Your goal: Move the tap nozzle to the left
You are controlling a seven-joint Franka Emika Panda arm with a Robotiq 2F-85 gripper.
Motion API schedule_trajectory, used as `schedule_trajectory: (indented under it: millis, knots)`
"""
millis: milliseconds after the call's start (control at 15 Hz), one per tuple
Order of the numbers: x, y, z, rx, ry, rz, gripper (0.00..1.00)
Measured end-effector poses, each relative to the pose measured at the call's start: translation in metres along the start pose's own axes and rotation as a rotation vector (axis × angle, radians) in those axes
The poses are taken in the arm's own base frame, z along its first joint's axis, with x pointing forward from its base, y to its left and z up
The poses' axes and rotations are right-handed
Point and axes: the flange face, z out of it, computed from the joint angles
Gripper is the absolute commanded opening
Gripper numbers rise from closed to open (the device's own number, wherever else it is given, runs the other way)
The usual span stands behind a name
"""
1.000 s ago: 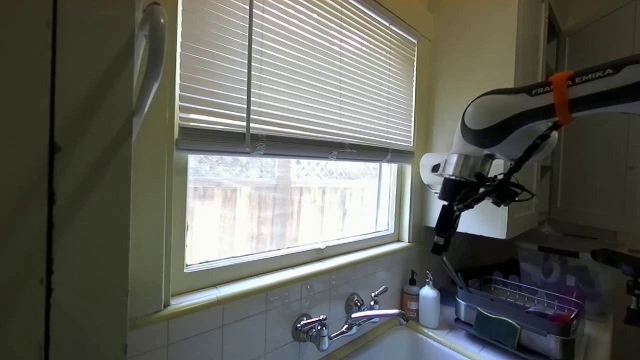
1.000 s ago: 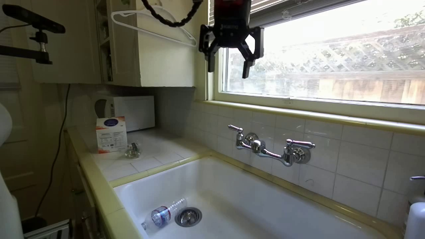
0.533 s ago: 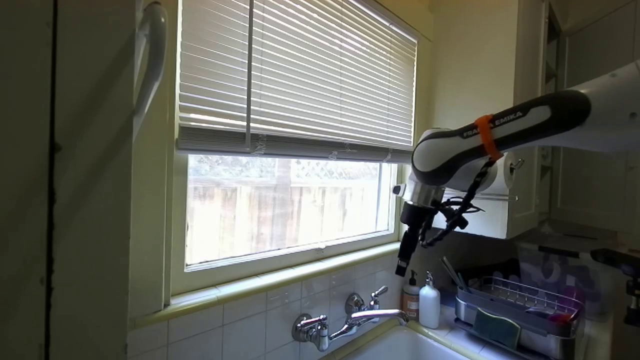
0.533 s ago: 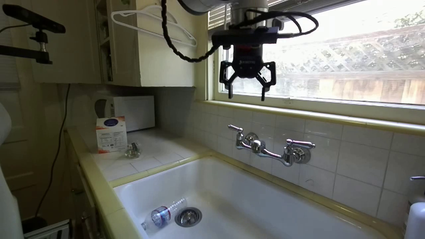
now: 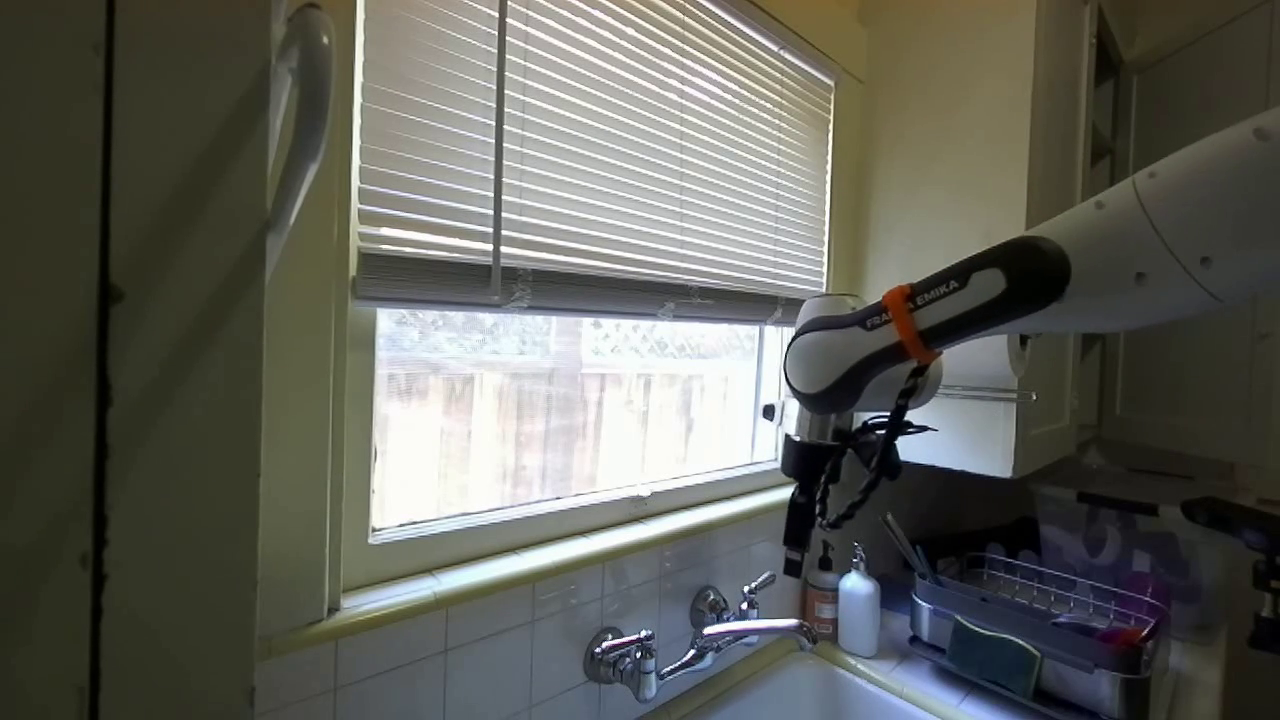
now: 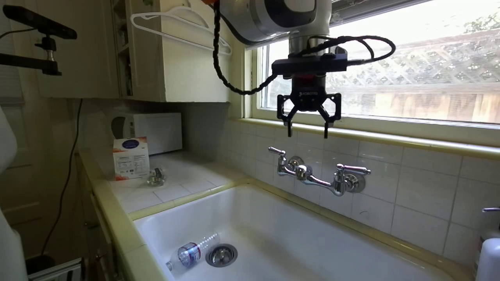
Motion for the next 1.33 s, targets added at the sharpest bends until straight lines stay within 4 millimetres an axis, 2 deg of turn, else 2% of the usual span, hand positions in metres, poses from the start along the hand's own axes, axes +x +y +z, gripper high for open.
schedule_trajectory:
  millis: [400,533,867,1333]
  knots:
    - [0.001,0.021,0.014,-0.079,-0.003,0.004,0.11]
    - [0.004,0.022,0.021,-0.095,0.011,0.005,0.00]
    - [0.006,0.016,0.041,-0.102,0.013,0.012,0.00]
    - [-0.001,0.008,0.066,-0.082,-0.034,0.007,0.00]
